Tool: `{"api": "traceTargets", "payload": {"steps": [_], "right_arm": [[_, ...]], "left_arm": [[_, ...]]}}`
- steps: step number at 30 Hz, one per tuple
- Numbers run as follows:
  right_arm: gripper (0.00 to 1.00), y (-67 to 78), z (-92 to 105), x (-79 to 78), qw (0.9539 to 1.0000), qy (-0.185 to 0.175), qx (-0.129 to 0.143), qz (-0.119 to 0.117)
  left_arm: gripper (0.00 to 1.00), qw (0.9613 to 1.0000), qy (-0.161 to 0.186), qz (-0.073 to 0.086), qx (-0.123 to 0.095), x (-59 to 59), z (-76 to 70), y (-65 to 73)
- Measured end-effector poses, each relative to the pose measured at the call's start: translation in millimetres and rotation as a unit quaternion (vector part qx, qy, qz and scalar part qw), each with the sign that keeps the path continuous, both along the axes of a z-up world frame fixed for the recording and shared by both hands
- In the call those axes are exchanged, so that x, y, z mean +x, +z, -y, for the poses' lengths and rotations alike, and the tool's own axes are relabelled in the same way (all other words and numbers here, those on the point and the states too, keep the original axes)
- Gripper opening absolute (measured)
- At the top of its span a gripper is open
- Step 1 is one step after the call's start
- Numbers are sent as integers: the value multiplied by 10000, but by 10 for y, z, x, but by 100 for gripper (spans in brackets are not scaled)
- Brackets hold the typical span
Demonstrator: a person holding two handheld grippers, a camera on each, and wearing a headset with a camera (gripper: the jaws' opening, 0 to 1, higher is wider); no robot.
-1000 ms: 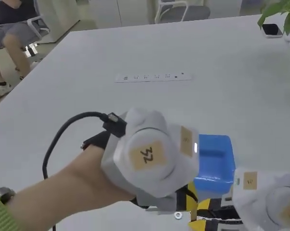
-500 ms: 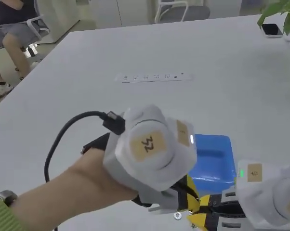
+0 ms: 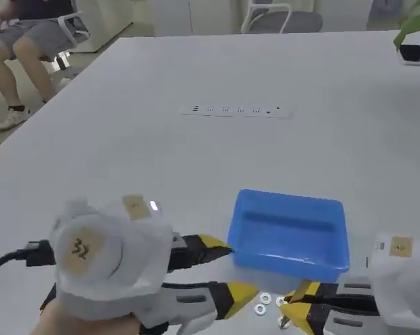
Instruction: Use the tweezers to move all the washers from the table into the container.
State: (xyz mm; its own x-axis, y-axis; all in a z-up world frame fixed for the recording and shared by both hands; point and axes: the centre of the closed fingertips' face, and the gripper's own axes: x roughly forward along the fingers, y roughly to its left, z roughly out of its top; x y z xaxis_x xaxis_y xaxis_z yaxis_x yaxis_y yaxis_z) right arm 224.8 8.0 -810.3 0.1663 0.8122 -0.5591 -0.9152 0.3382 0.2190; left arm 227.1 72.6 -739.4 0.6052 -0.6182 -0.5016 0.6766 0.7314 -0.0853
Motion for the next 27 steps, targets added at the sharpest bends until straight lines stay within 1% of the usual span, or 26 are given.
{"api": "traceTargets", "payload": {"steps": [1,2,3,4,5,6,7,8,9,10,11,12,13,15,16,17,18,19,20,21,23,24,26,27], "right_arm": [[2,1,4,-15,10000,4,13,-51],[2,8,11,-18,10000,-16,28,-69],[2,18,19,-14,10000,-51,48,-65],[2,34,33,-11,9999,-77,67,-63],[2,46,41,-9,9999,-96,85,-75],[2,65,53,-6,9998,-125,116,-92],[2,77,62,0,9997,-150,142,-104],[2,96,75,6,9996,-173,169,-137],[2,111,82,8,9995,-192,186,-157],[2,137,94,15,9994,-230,210,-160],[2,153,104,22,9993,-244,215,-157],[3,179,116,32,9993,-271,215,-151],[3,190,120,37,9993,-282,216,-141],[3,240,141,63,9992,-326,231,-97],[3,269,148,81,9989,-368,277,-99],[3,288,153,93,9988,-385,299,-94],[3,310,158,108,9987,-399,317,-78],[3,321,164,118,9986,-406,319,-68],[3,330,173,129,9987,-413,302,-50],[3,343,192,148,9987,-437,264,-3],[3,372,225,167,9986,-470,232,39],[3,388,238,178,9985,-496,237,61],[3,417,276,203,9981,-570,244,65],[3,420,295,218,9979,-607,229,70]], "left_arm": [[46,9998,170,10,-43,-8,-44,-9],[54,9993,368,-11,-95,-17,-86,-21],[59,9985,525,-6,-158,-24,-119,-28],[64,9973,685,22,-263,-35,-150,-24],[67,9965,775,62,-308,-42,-173,-19],[68,9956,883,126,-302,-49,-211,-15],[70,9947,953,188,-343,-49,-225,3],[71,9931,1048,272,-447,-39,-234,35],[73,9903,1155,372,-674,-29,-234,88],[75,9879,1232,441,-836,-17,-236,125],[78,9844,1302,573,-1039,3,-236,178],[81,9819,1363,624,-1159,17,-243,202],[86,9766,1491,779,-1340,50,-262,254],[93,9705,1592,999,-1508,89,-284,315],[97,9691,1630,1099,-1488,104,-300,327],[98,9692,1655,1123,-1440,104,-310,319],[99,9682,1701,1171,-1415,109,-323,322],[99,9662,1714,1277,-1442,116,-325,348],[99,9636,1720,1417,-1479,126,-327,380],[99,9634,1701,1470,-1459,125,-318,384],[99,9648,1649,1554,-1332,125,-305,380],[99,9665,1643,1588,-1166,128,-307,360],[99,9676,1650,1507,-1173,130,-298,331],[99,9681,1679,1468,-1141,129,-306,315]]}}
